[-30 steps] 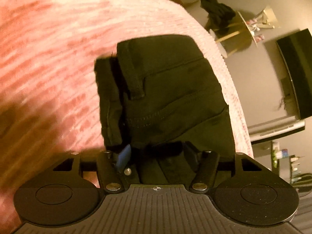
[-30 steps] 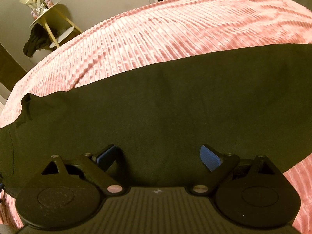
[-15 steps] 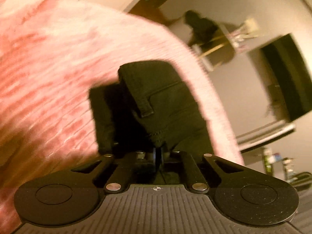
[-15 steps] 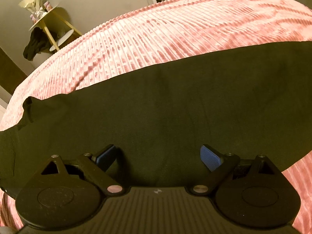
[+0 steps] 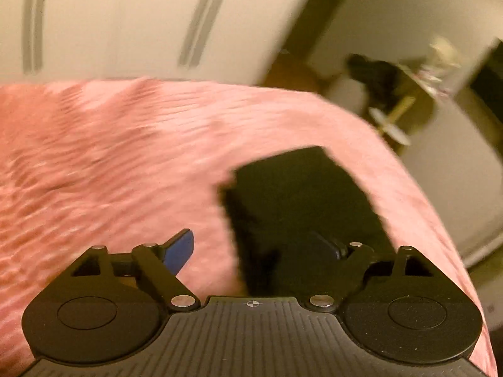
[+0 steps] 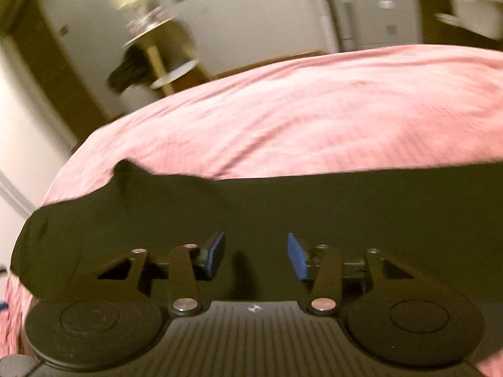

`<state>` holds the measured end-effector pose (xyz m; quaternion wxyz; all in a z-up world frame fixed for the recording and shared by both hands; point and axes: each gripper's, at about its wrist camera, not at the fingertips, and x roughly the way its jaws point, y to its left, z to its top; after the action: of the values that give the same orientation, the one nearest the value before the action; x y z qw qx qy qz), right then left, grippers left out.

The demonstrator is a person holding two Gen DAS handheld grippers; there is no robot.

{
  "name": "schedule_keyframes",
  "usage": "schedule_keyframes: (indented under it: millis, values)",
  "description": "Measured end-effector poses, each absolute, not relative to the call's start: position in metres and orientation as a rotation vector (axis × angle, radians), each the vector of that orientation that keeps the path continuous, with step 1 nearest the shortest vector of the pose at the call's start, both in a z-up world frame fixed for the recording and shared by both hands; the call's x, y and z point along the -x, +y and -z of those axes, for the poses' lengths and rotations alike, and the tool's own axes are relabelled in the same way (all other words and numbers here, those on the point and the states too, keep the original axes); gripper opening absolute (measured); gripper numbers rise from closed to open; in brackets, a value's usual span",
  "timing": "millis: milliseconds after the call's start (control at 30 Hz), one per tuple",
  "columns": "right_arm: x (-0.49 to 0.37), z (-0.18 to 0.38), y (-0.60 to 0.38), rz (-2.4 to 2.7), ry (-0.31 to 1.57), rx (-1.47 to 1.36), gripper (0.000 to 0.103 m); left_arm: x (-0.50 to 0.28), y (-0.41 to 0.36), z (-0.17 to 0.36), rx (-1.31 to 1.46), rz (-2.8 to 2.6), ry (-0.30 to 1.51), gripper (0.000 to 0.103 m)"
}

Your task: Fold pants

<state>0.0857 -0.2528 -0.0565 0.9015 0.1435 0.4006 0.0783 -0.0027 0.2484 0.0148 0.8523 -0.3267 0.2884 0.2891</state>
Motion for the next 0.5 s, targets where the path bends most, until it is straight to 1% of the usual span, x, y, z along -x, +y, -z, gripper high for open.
schedule_keyframes:
  millis: [33, 67, 200, 267, 333, 367, 400, 433, 467, 500]
  values:
    - [-0.096, 0.057, -0.239, -0.188, 0.824, -0.282, 0.041, -0.001, 0.234, -0.017, 0.659, -0.567, 0.598, 0.096]
    - [-0.106, 0.058, -0.221, -0.221, 0.819, -0.268, 0.038, -0.007, 0.218, -0.018, 0.624, -0.525, 0.586, 0.098]
    - [-0.139, 0.054, -0.157, -0.341, 0.806, -0.244, 0.033, -0.031, 0.16, 0.003, 0.493, -0.432, 0.57, 0.1]
    - [-0.149, 0.052, -0.13, -0.382, 0.793, -0.198, 0.029, -0.048, 0.142, 0.013, 0.407, -0.429, 0.61, 0.1]
    - [-0.16, 0.054, -0.109, -0.4, 0.794, -0.14, 0.028, -0.058, 0.141, 0.024, 0.378, -0.44, 0.66, 0.1]
    - [-0.167, 0.058, -0.099, -0.4, 0.803, -0.112, 0.024, -0.061, 0.142, 0.029, 0.383, -0.464, 0.68, 0.1]
    - [-0.174, 0.064, -0.092, -0.386, 0.817, -0.093, 0.019, -0.064, 0.148, 0.036, 0.39, -0.491, 0.699, 0.1]
    - [-0.182, 0.071, -0.084, -0.369, 0.845, -0.071, 0.016, -0.065, 0.149, 0.04, 0.393, -0.512, 0.704, 0.1]
    - [-0.188, 0.078, -0.079, -0.356, 0.858, -0.053, 0.01, -0.066, 0.148, 0.041, 0.389, -0.511, 0.699, 0.1]
    - [-0.194, 0.082, -0.075, -0.347, 0.857, -0.032, 0.008, -0.067, 0.145, 0.042, 0.38, -0.508, 0.692, 0.101]
